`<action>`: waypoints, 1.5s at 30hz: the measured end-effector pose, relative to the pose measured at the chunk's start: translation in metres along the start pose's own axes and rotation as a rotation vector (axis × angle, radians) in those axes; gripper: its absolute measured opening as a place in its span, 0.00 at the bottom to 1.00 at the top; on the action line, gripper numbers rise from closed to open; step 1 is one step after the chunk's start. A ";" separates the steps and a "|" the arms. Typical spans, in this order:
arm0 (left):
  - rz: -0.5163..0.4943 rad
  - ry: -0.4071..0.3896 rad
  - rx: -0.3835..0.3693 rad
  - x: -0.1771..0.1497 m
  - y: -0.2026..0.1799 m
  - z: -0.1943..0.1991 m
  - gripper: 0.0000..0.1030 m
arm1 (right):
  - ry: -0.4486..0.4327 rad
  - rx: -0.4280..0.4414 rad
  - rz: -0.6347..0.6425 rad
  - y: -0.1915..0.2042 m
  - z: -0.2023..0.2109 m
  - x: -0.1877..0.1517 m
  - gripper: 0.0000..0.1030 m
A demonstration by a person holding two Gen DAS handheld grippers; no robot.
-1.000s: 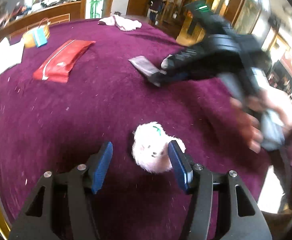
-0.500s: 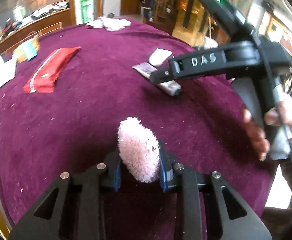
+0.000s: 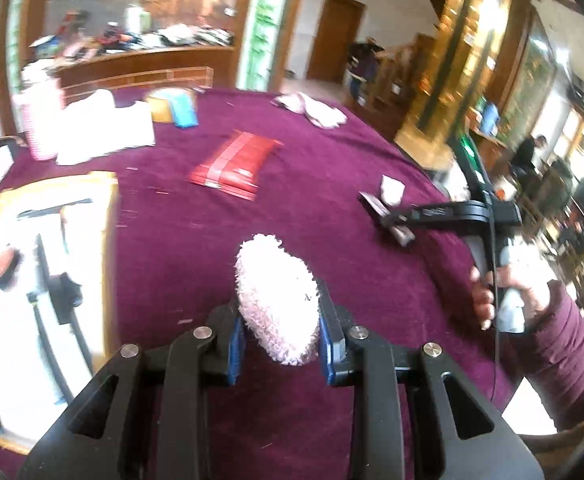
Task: Organize objects
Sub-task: 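Carry the pom-pom and white tube into the tray with both tools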
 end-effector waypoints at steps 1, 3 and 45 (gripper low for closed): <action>0.017 -0.014 0.019 0.000 0.012 0.011 0.26 | 0.008 0.051 -0.025 0.003 0.000 -0.002 0.27; 0.060 -0.034 0.051 0.000 0.037 0.025 0.26 | 0.024 0.160 -0.067 0.013 0.002 -0.007 0.27; 0.325 0.171 0.277 -0.086 0.231 0.025 0.28 | 0.286 0.146 0.445 0.415 -0.146 -0.061 0.27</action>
Point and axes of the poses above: each gripper's, at about its wrist camera, not at the fingertips, and z roughly against the way its jaws point, y to its left, x to its top, the point moved 9 cm from there along -z, roughly the way its jaws point, and after that the axes turned 3 degrees about y, right-handed, at the moved point
